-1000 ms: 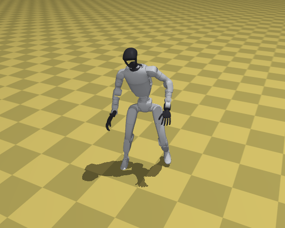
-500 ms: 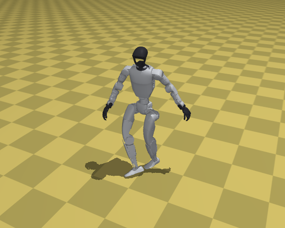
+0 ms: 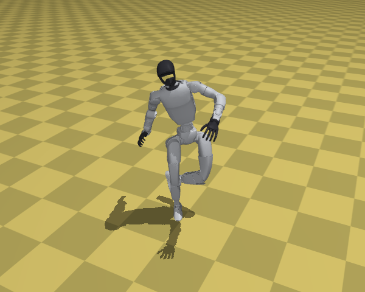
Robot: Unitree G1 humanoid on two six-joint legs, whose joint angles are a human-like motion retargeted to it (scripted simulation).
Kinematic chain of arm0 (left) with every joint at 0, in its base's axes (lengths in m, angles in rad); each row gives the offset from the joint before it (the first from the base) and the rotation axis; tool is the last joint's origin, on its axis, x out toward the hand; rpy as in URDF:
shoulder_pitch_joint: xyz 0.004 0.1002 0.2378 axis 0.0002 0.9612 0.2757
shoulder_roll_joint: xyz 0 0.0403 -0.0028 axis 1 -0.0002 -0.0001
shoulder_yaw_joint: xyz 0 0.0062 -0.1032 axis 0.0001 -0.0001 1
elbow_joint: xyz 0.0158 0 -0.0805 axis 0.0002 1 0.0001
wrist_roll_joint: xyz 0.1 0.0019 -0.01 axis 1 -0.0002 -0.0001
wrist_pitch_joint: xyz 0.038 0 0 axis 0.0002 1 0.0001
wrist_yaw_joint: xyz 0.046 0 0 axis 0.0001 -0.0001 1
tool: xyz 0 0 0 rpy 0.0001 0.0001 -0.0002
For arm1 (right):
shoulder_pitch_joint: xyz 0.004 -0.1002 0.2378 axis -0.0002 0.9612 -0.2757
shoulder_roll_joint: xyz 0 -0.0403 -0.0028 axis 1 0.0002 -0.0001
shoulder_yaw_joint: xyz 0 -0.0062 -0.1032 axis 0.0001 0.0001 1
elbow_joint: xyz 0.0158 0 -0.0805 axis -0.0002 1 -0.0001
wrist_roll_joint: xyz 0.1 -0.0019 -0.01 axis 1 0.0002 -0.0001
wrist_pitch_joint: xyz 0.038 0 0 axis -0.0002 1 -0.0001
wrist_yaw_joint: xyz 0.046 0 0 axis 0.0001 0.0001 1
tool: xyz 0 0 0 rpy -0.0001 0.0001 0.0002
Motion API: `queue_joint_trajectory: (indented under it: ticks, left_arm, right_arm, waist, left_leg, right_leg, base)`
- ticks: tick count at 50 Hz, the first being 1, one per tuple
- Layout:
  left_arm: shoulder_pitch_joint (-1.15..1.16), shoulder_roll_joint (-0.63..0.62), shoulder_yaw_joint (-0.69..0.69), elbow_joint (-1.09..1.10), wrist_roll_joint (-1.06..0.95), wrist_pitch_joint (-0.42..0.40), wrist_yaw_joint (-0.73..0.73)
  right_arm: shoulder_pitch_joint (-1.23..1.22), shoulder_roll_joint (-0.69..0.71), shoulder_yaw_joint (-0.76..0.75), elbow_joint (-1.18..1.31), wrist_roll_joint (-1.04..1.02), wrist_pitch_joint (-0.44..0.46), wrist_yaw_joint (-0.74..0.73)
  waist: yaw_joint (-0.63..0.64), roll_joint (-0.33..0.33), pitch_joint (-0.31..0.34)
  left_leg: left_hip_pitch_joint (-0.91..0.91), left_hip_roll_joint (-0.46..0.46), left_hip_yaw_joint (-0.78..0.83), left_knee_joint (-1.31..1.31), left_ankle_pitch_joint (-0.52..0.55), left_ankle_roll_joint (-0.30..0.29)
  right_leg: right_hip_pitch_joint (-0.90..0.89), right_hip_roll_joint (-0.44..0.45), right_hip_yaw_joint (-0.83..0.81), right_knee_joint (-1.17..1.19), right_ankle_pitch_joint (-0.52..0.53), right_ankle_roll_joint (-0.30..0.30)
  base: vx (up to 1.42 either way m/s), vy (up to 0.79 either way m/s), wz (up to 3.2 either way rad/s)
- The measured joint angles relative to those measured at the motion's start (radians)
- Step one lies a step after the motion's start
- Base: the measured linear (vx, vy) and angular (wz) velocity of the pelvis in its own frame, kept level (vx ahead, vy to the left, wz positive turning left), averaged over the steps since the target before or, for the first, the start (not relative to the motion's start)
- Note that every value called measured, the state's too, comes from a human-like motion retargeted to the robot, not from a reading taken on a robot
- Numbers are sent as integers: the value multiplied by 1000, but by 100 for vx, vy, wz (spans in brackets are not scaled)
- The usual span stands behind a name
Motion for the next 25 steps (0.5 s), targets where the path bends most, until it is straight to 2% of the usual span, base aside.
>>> queue_joint_trajectory:
  ticks: [3,6,9,13,15,17,19,21,23,25]
  left_arm:
    - [298,-38,109,60,105,2,-21]
    - [598,-143,231,210,157,18,-91]
    - [805,-296,334,464,110,52,-150]
    - [922,-466,446,859,69,117,-173]
    - [929,-531,530,1069,146,108,-149]
    - [973,-556,568,1144,171,103,-131]
    - [1010,-585,588,1163,176,87,-125]
    - [1038,-625,584,1144,177,63,-129]
    - [1043,-660,554,1111,195,43,-139]
    - [1030,-634,437,1012,142,54,-234]
  right_arm:
    - [-201,-22,106,-54,-143,-27,-44]
    - [-436,-12,263,-116,-259,-44,-49]
    - [-688,27,428,-172,-345,-52,-43]
    - [-964,66,588,-281,-395,-68,-54]
    - [-1054,70,616,-341,-401,-82,-85]
    - [-1104,63,629,-386,-363,-90,-128]
    - [-1142,48,629,-415,-337,-84,-141]
    - [-1170,30,621,-431,-332,-76,-120]
    - [-1188,15,607,-435,-341,-66,-81]
    - [-1218,21,608,-407,-314,-55,-28]
  waist:
    - [88,-27,2]
    - [212,-78,4]
    - [345,-130,14]
    - [508,-178,26]
    - [587,-190,41]
    - [652,-199,50]
    - [700,-190,70]
    - [736,-182,97]
    - [761,-195,132]
    - [795,-219,175]
  left_leg:
    - [-98,33,-169,108,-39,-36]
    - [-122,111,-292,65,-79,-4]
    - [-92,193,-413,-103,-134,34]
    - [9,293,-551,-474,-139,98]
    - [108,277,-679,-675,-75,92]
    - [188,224,-823,-763,-51,77]
    - [255,208,-837,-784,-123,57]
    - [316,178,-749,-826,-226,31]
    - [368,94,-663,-902,-299,22]
    - [400,8,-612,-976,-330,40]
  right_leg:
    - [42,-32,106,-9,-11,0]
    - [63,-66,251,-51,9,-9]
    - [39,-97,416,-55,30,-3]
    - [31,-141,581,-140,72,-2]
    - [46,-166,651,-196,113,-6]
    - [50,-200,685,-230,175,-1]
    - [37,-219,658,-221,259,2]
    - [-28,-267,551,-156,368,2]
    - [-141,-382,326,-21,448,-29]
    - [-245,-482,52,144,396,-91]
  base:
    - [51,55,-175]
    - [37,59,-262]
    - [21,68,-282]
    - [7,79,-227]
    - [0,92,-192]
    - [-11,100,-146]
    - [-24,105,-118]
    - [-39,117,-113]
    - [-49,124,-106]
    - [-53,106,-119]
